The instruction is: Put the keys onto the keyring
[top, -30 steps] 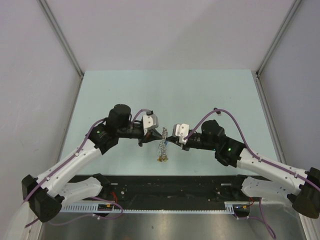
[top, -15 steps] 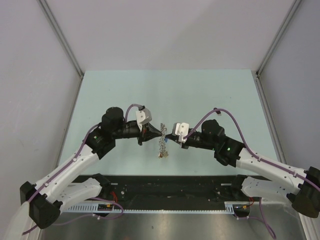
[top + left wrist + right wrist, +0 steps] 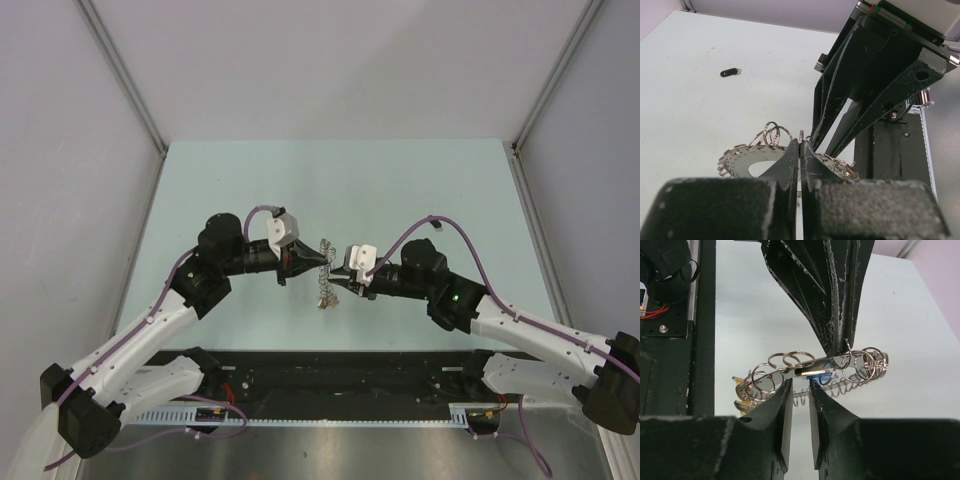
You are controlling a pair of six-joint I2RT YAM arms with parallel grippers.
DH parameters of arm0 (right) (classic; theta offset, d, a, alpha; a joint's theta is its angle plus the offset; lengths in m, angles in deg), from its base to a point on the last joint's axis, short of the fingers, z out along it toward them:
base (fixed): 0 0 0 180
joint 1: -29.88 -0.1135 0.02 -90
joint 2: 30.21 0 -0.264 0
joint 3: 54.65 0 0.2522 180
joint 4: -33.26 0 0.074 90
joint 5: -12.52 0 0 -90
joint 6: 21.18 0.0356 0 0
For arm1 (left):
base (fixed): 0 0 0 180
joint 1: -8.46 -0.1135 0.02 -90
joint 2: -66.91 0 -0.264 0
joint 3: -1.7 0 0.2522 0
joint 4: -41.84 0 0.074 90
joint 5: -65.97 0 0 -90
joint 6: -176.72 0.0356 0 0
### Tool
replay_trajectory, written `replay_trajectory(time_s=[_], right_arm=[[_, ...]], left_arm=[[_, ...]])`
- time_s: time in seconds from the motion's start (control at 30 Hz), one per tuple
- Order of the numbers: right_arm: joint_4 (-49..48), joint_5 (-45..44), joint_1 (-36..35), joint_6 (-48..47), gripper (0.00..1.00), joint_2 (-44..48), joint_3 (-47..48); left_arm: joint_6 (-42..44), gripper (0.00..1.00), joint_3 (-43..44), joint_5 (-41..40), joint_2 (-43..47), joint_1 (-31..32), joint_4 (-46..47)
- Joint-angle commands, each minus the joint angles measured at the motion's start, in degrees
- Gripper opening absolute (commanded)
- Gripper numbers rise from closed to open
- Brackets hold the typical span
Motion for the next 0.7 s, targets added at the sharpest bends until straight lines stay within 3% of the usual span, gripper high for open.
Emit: replay_trajectory(time_s=[0.0,0.33,0.67], right_arm=[[-2.1,0.9,0.4,1.4,0.26,1.0,0.2],[-3.3,1.6,2.5,4.6,0.40,4.4,-0.9],[-7.4,6.7,5.8,10.4,0.38,3.4,-1.2]], left_arm=[[-0.8,0.00,0.4,2.1,1.2,-0.4,4.5],[0.9,0.00,0.9,2.5,0.5,-0.3,2.8],[1.1,0.00,0.7,3.4,0.5,-0.3,3.2]])
